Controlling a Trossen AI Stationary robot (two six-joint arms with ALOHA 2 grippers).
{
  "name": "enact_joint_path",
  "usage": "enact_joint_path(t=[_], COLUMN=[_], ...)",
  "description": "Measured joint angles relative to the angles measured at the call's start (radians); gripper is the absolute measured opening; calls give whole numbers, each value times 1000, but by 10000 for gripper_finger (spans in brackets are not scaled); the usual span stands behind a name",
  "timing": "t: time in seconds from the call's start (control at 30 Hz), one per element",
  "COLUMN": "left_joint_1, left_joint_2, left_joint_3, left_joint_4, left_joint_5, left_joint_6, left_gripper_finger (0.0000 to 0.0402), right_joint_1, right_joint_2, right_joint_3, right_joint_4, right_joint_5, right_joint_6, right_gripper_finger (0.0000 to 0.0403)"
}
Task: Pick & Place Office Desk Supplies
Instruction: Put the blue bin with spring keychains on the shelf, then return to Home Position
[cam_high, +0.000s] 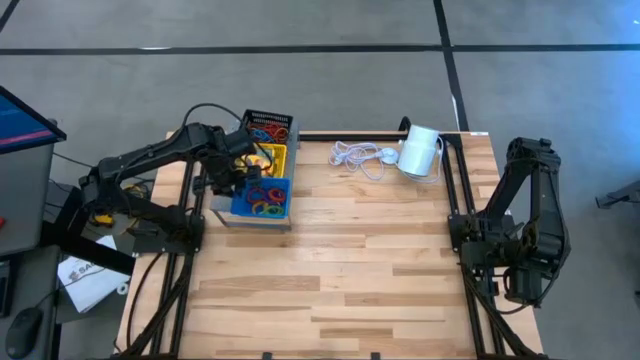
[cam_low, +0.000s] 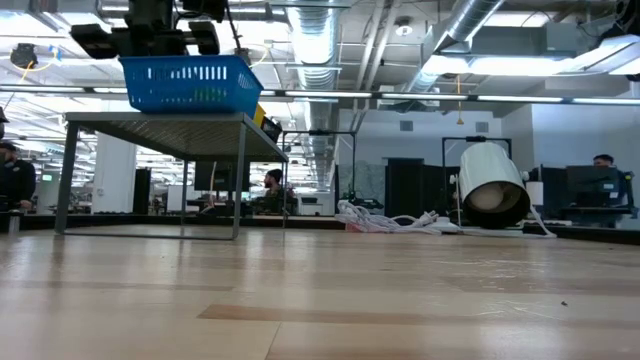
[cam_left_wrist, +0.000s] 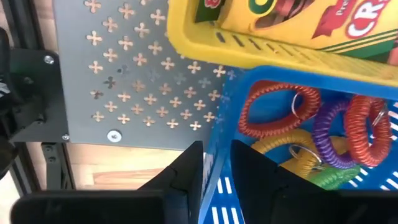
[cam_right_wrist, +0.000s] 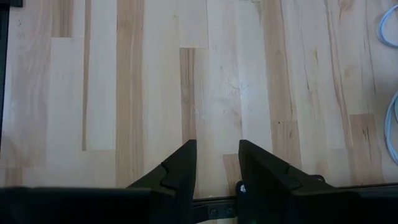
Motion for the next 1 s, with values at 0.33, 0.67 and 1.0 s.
enact_joint_path(t=[0.33,0.67,1.0], left_joint_1=[3,5,5], left_joint_2=[-18,-89,-104], left_joint_3=[0,0,0], left_joint_4=[-40,0,0], left_joint_5=[-23,-22,-31], left_joint_6=[0,-3,5], left_gripper_finger=[76,76,76], right_joint_1=[0,0,0], right_joint_2=[0,0,0], right_joint_3=[0,0,0], right_joint_4=[4,16,20], right_joint_5=[0,1,1], right_joint_6=[0,0,0], right_gripper_finger=[117,117,117])
